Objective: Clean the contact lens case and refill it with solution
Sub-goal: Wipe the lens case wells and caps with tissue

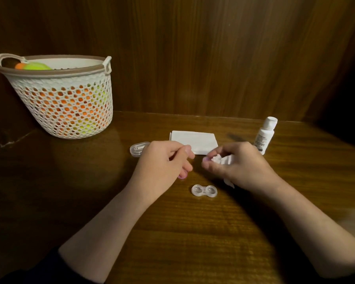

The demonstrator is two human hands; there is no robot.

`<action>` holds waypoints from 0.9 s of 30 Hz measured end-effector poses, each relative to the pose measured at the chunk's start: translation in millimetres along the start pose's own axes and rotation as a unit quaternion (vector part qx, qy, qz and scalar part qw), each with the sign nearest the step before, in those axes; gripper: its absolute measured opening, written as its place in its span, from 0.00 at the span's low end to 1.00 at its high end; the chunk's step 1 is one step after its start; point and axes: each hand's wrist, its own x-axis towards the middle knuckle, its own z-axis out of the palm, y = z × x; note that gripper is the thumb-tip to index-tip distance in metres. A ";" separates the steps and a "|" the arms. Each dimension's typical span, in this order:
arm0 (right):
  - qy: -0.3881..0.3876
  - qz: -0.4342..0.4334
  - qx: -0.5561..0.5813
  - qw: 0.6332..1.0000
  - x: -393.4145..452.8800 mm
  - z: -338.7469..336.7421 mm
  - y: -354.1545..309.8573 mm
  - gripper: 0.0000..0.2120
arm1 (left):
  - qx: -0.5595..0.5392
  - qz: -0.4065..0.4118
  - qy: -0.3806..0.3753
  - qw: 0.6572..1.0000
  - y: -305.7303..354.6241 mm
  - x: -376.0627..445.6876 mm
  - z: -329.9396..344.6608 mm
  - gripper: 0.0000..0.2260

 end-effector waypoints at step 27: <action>0.052 -0.171 0.140 0.974 -13.9 -0.6 -26.7 0.08 | -0.355 -0.103 -0.094 0.924 -5.3 5.0 -2.4 0.14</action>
